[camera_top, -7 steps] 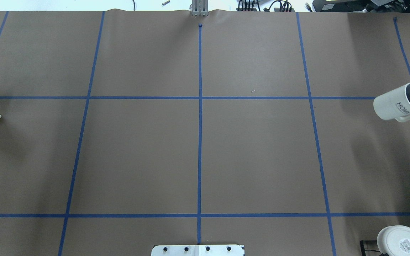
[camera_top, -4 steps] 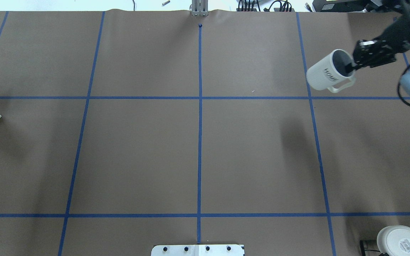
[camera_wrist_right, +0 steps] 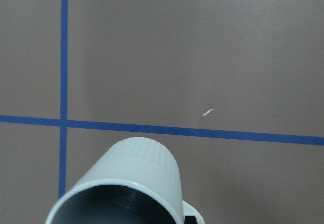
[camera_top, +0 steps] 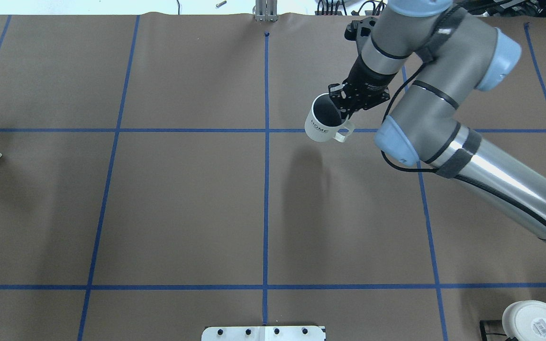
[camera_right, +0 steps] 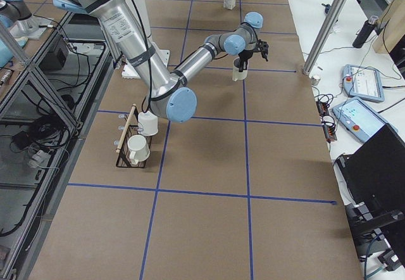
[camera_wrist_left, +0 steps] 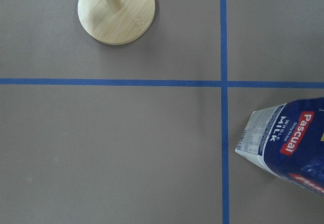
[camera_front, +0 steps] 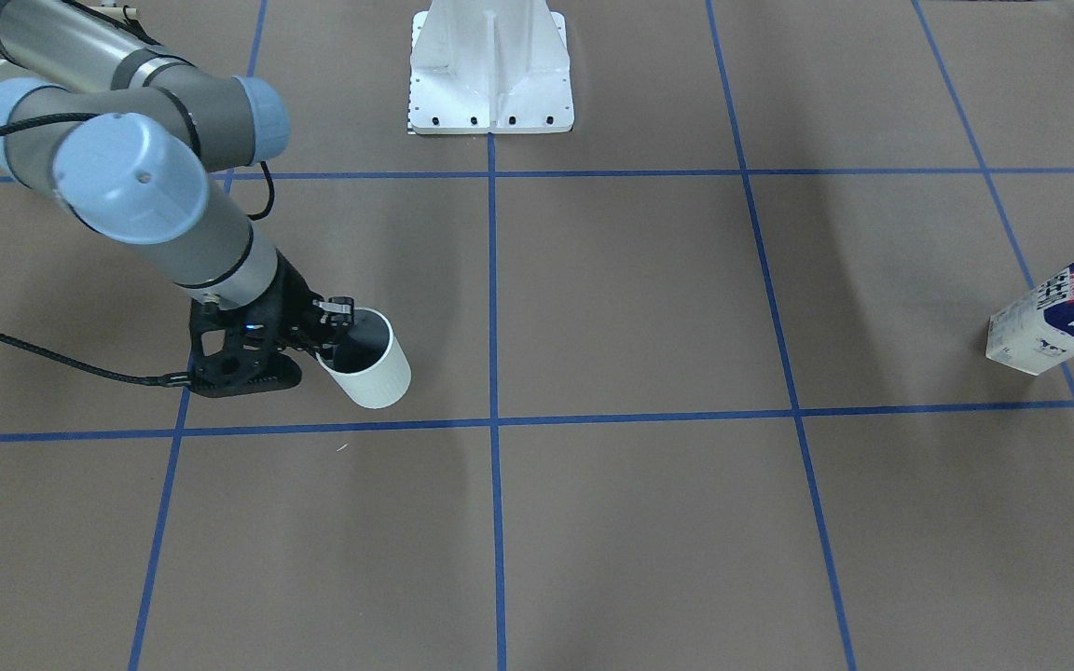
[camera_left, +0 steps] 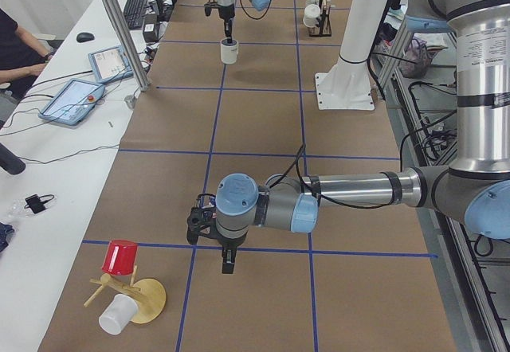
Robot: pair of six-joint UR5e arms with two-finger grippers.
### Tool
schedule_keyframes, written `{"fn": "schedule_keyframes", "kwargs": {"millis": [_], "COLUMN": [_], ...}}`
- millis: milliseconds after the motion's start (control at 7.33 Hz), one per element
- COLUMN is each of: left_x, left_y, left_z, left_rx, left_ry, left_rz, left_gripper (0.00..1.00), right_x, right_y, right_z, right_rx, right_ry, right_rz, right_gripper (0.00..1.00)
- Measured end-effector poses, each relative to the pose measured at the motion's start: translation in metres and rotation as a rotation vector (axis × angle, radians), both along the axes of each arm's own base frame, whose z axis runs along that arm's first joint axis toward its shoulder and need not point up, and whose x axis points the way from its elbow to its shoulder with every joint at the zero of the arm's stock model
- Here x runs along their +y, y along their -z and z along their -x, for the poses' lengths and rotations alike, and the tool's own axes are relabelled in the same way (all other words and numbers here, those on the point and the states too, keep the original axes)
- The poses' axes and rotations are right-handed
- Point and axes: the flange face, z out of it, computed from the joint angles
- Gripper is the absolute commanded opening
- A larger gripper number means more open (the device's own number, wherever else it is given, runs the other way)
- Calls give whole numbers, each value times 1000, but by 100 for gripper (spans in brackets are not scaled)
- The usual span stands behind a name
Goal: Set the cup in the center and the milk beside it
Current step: 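Carry the white mug with the right gripper to the table center, then lower the mug onto the center and open the right gripper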
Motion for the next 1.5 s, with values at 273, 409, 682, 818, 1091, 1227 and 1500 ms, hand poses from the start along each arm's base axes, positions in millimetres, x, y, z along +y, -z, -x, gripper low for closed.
{"fn": "schedule_keyframes", "kwargs": {"millis": [273,409,682,818,1091,1227,1500], "left_x": [0,1,1,1,1,1,1], "left_y": [-1,-2,-2,-2,-3,-3,-3], "left_z": [-1,-1,-1,-1,-1,-1,-1], "left_rx": [9,10,10,10,10,10,11], "left_ry": [-1,-1,-2,-2,-2,-2,-2], "left_rz": [2,3,4,4,4,5,4], "left_gripper": [98,98,98,98,98,98,98], "right_x": [-15,-21,-19,-17,-17,-17,-19], "right_y": [20,28,34,31,17,15,22], "right_z": [42,58,82,91,107,110,107], "right_rx": [30,41,50,43,31,30,19], "right_ry": [4,-19,-30,-27,-19,-20,-40], "right_rz": [37,83,129,129,121,123,144], "right_gripper": [0,0,0,0,99,100,100]}}
